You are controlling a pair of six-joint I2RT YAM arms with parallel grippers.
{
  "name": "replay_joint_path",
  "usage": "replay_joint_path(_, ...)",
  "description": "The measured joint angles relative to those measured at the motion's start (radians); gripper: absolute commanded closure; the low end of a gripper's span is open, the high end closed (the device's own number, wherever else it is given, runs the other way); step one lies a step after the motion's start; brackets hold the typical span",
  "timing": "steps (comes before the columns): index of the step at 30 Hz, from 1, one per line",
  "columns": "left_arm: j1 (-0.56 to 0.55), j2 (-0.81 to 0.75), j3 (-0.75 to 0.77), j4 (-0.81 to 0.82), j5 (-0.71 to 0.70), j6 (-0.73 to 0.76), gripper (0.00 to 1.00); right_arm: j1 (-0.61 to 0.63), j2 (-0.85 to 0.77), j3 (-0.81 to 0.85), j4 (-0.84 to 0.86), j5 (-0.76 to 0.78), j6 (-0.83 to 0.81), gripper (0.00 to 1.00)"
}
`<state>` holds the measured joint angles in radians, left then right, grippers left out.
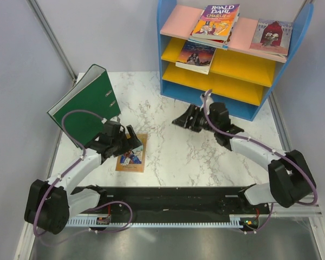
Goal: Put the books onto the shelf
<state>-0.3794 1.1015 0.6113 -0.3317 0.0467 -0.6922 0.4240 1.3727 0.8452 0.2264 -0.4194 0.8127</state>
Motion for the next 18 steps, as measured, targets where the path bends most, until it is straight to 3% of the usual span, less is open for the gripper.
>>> replay_joint_path(7,0.13,-0.002,-0.092,-0.061,0.015,-0.013,0.05,0.247,0.182,-0.169,0.051,0.046,0.087,0.19)
replay_joint_path(18,0.195,0.053,-0.094,-0.063,0.05,-0.044,0.05,0.415,0.527,-0.02,0.316,0.053,0.249,0.2)
